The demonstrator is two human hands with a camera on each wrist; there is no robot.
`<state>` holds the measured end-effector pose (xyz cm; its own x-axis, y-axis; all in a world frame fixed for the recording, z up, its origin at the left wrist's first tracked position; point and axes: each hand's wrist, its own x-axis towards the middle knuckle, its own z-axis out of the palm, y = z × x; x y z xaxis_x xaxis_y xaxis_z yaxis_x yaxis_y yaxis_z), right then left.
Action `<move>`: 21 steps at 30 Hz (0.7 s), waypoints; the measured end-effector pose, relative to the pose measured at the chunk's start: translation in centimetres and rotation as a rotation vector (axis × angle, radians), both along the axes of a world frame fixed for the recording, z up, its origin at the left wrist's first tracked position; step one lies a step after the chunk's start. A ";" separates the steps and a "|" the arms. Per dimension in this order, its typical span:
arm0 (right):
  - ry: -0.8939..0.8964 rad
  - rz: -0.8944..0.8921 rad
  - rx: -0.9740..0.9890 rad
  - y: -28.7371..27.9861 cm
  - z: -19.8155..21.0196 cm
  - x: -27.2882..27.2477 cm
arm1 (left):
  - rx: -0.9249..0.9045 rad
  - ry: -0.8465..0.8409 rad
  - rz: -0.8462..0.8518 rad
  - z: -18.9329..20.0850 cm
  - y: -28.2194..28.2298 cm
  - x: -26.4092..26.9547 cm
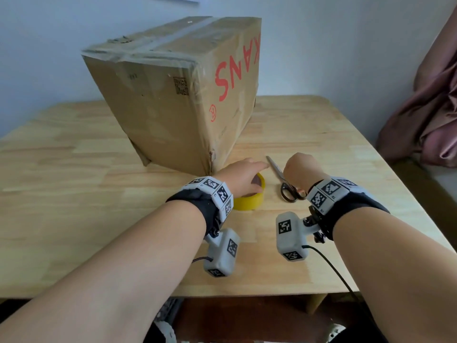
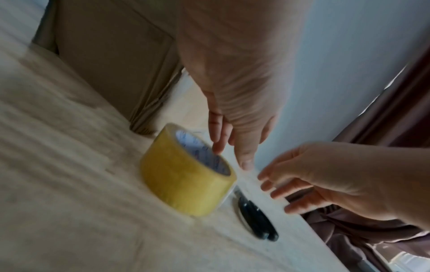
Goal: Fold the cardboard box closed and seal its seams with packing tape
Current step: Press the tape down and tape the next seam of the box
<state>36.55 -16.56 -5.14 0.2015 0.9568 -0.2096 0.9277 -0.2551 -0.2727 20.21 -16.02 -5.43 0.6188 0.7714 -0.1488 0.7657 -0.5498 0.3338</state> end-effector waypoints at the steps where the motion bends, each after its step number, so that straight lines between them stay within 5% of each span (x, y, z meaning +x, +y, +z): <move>1: 0.008 -0.007 0.071 0.1 0.5 -0.6 | 0.059 -0.027 0.000 0.9 -0.2 -0.4; 6: 0.405 0.072 0.527 0.7 4.2 -4.8 | 0.544 -0.287 -0.032 7.3 -1.4 -3.8; 10: 0.545 0.275 0.850 -0.1 7.7 -8.9 | 1.039 -0.269 -0.009 11.5 -0.3 -8.2; 15: 0.203 0.383 0.934 0.7 11.6 -13.0 | 1.172 -0.202 0.240 14.3 1.4 -12.8; 21: -0.211 0.417 0.779 2.2 14.2 -15.4 | 0.953 0.055 0.376 15.1 2.6 -15.5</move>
